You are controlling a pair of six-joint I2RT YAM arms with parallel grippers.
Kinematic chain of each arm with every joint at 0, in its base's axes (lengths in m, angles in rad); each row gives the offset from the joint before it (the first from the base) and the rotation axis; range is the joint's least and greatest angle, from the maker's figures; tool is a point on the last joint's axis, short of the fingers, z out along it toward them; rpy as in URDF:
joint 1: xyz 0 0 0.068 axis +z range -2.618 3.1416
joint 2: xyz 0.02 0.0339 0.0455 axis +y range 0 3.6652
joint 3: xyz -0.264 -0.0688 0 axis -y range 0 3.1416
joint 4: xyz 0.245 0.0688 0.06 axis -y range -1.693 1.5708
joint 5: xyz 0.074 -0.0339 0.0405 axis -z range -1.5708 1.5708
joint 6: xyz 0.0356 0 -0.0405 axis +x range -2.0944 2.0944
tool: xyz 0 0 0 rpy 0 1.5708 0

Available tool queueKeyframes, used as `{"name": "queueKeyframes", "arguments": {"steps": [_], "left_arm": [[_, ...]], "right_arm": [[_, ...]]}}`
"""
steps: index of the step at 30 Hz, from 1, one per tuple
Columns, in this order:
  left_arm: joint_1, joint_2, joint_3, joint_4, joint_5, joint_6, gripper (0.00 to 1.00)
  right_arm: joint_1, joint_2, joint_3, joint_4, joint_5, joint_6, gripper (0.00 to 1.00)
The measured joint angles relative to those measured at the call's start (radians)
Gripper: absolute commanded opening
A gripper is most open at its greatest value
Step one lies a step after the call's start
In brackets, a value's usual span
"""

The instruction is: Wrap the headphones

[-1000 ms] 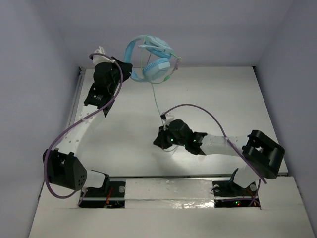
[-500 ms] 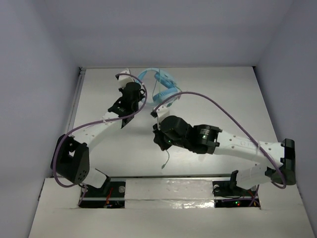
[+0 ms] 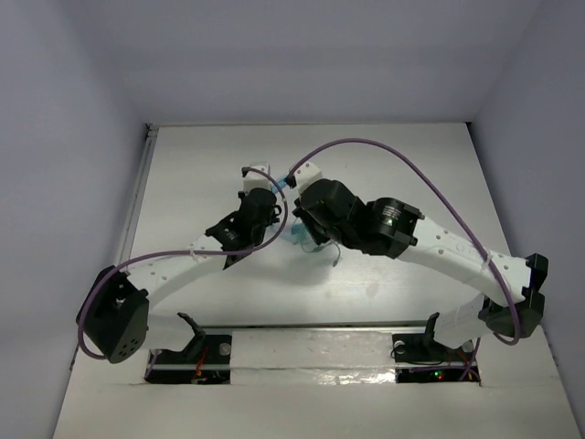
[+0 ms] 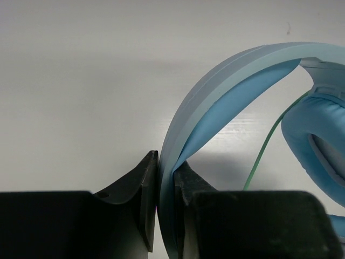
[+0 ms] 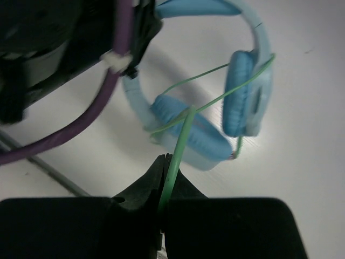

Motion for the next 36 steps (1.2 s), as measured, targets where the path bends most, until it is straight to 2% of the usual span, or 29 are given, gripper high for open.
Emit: {"name": "queueKeyframes", "arguments": {"steps": [8, 18, 27, 36], "left_arm": [[-0.033, -0.112, -0.035, -0.122, 0.079, 0.007, 0.0], [-0.04, -0.219, -0.019, -0.24, 0.187, 0.015, 0.0], [-0.021, -0.244, 0.073, -0.321, 0.296, 0.061, 0.0], [0.142, -0.257, 0.089, -0.291, 0.545, 0.046, 0.0]], "right_arm": [[-0.115, 0.03, 0.018, -0.016, 0.127, -0.064, 0.0], [-0.189, 0.02, -0.017, 0.023, 0.235, -0.113, 0.0], [-0.278, -0.02, -0.14, 0.127, 0.224, -0.13, 0.04], [-0.354, -0.116, -0.301, 0.299, 0.083, -0.087, 0.11]]}}
